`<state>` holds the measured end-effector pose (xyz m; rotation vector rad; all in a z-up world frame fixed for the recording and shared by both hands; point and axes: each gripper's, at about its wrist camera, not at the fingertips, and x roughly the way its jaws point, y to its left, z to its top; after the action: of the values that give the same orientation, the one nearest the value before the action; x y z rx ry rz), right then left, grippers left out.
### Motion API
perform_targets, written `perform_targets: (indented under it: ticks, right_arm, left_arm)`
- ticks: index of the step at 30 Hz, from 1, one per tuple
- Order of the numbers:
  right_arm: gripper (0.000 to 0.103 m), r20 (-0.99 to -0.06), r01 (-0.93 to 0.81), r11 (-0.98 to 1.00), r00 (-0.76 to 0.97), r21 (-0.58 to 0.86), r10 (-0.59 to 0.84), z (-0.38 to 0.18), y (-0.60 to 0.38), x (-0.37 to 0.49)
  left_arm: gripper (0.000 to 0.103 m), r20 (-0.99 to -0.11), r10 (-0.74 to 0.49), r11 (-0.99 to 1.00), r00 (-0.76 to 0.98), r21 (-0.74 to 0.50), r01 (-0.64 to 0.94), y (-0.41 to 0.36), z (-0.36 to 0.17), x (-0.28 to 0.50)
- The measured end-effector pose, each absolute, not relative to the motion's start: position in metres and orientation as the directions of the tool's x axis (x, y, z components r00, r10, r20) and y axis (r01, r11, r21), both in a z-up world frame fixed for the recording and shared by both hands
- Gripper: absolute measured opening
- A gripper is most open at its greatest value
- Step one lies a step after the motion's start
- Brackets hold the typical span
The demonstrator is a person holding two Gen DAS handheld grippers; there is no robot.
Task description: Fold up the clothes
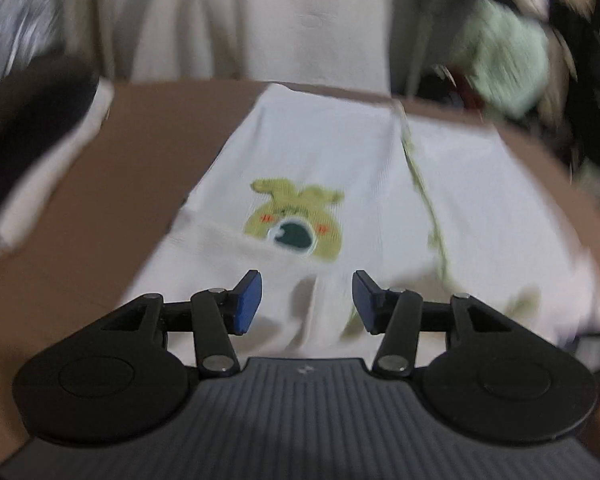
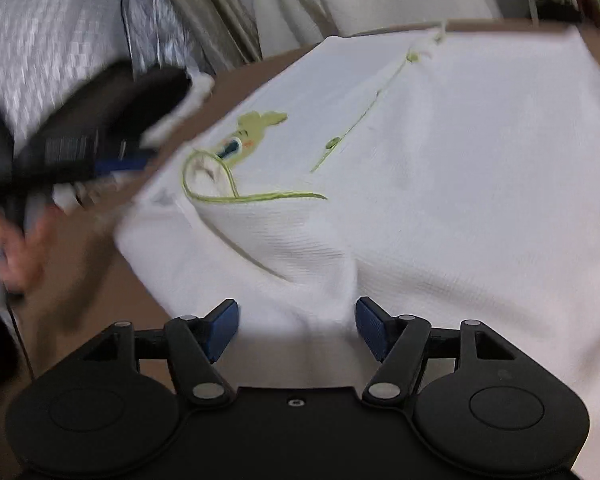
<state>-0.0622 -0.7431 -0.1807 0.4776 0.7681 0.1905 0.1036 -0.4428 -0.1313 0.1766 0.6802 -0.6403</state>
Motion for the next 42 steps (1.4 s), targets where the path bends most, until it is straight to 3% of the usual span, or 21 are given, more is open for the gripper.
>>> perform_targets:
  ticks: [2,3,4,5,6,7,8,10,12,15,18,22,24,26,28,30,33,36,38,40,42]
  right_arm:
    - [0.07,-0.59,0.02,0.834,0.715,0.552,0.374,-0.186,-0.757,-0.059]
    - [0.069,-0.573,0.028,0.806,0.717,0.592,0.396,-0.189,-0.763,-0.058]
    - [0.057,-0.564,0.035,0.778,0.709,0.627,0.423,-0.193,-0.767,-0.057]
    - [0.033,-0.553,0.042,0.749,0.701,0.661,0.449,-0.196,-0.771,-0.056]
    - [0.021,-0.542,0.049,0.719,0.693,0.693,0.475,-0.2,-0.774,-0.055]
    - [0.016,-0.529,0.053,0.689,0.684,0.723,0.502,-0.203,-0.778,-0.055]
    - [0.015,-0.513,0.045,0.663,0.673,0.747,0.533,-0.205,-0.78,-0.058]
    - [0.015,-0.467,0.018,0.602,0.65,0.798,0.6,-0.205,-0.779,-0.069]
    - [0.015,-0.445,0.018,0.538,0.586,0.843,0.677,-0.208,-0.778,-0.075]
    - [0.014,-0.6,0.057,0.664,0.491,0.746,0.632,-0.209,-0.758,-0.076]
    - [0.014,-0.634,0.041,0.718,0.508,0.695,0.584,-0.199,-0.748,-0.069]
    - [0.014,-0.622,0.041,0.734,0.564,0.678,0.543,-0.183,-0.749,-0.053]
    - [0.014,-0.625,0.06,0.74,0.583,0.67,0.519,-0.178,-0.753,-0.045]
    - [0.014,-0.675,0.075,0.8,0.586,0.596,0.448,-0.173,-0.749,-0.043]
    - [0.014,-0.74,0.079,0.87,0.567,0.486,0.362,-0.169,-0.738,-0.042]
    - [0.014,-0.792,0.081,0.925,0.547,0.372,0.271,-0.165,-0.726,-0.042]
    - [0.026,-0.794,0.102,0.95,0.578,0.296,0.186,-0.149,-0.723,-0.055]
    - [0.034,-0.752,0.042,0.975,0.643,0.219,0.142,-0.127,-0.712,-0.067]
    - [0.048,-0.697,-0.021,0.97,0.692,0.243,0.189,-0.119,-0.705,-0.069]
    - [0.052,-0.676,-0.051,0.966,0.705,0.253,0.214,-0.12,-0.701,-0.064]
    - [0.051,-0.729,-0.007,0.981,0.669,0.192,0.147,-0.138,-0.697,-0.045]
  left_arm:
    - [0.075,-0.65,-0.513,0.744,0.561,-0.011,0.668,-0.44,-0.141,0.096]
    - [0.077,-0.658,-0.531,0.717,0.535,-0.013,0.697,-0.44,-0.148,0.096]
    - [0.077,-0.663,-0.541,0.702,0.518,-0.016,0.712,-0.441,-0.156,0.1]
    - [0.077,-0.663,-0.547,0.698,0.511,-0.024,0.716,-0.443,-0.163,0.106]
    - [0.077,-0.662,-0.56,0.698,0.499,-0.051,0.715,-0.443,-0.169,0.113]
    - [0.073,-0.665,-0.588,0.689,0.46,-0.114,0.716,-0.442,-0.175,0.121]
    - [0.055,-0.669,-0.634,0.659,0.388,-0.205,0.724,-0.439,-0.18,0.128]
    - [0.021,-0.66,-0.714,0.574,0.232,-0.363,0.734,-0.428,-0.187,0.128]
    - [0.019,-0.668,-0.718,0.56,0.195,-0.389,0.731,-0.412,-0.189,0.119]
    - [0.018,-0.683,-0.718,0.574,0.137,-0.468,0.672,-0.391,-0.192,0.117]
    - [0.018,-0.717,-0.681,0.625,0.152,-0.459,0.632,-0.383,-0.188,0.124]
    - [0.033,-0.768,-0.6,0.684,0.225,-0.347,0.642,-0.392,-0.181,0.137]
    - [0.035,-0.79,-0.571,0.687,0.226,-0.308,0.659,-0.399,-0.177,0.14]
    - [0.058,-0.827,-0.514,0.691,0.227,-0.243,0.681,-0.407,-0.175,0.138]
    - [0.065,-0.888,-0.416,0.692,0.196,-0.17,0.701,-0.413,-0.179,0.134]
    - [0.065,-0.918,-0.355,0.668,0.178,-0.116,0.735,-0.415,-0.172,0.133]
    - [0.065,-0.921,-0.316,0.65,0.229,-0.034,0.759,-0.405,-0.139,0.139]
    - [0.068,-0.892,-0.35,0.677,0.284,-0.031,0.735,-0.387,-0.087,0.161]
    - [0.072,-0.888,-0.349,0.706,0.301,-0.038,0.708,-0.379,-0.058,0.175]
    - [0.074,-0.893,-0.329,0.728,0.309,-0.031,0.685,-0.38,-0.037,0.188]
    - [0.078,-0.899,-0.308,0.737,0.311,-0.019,0.676,-0.387,-0.033,0.193]
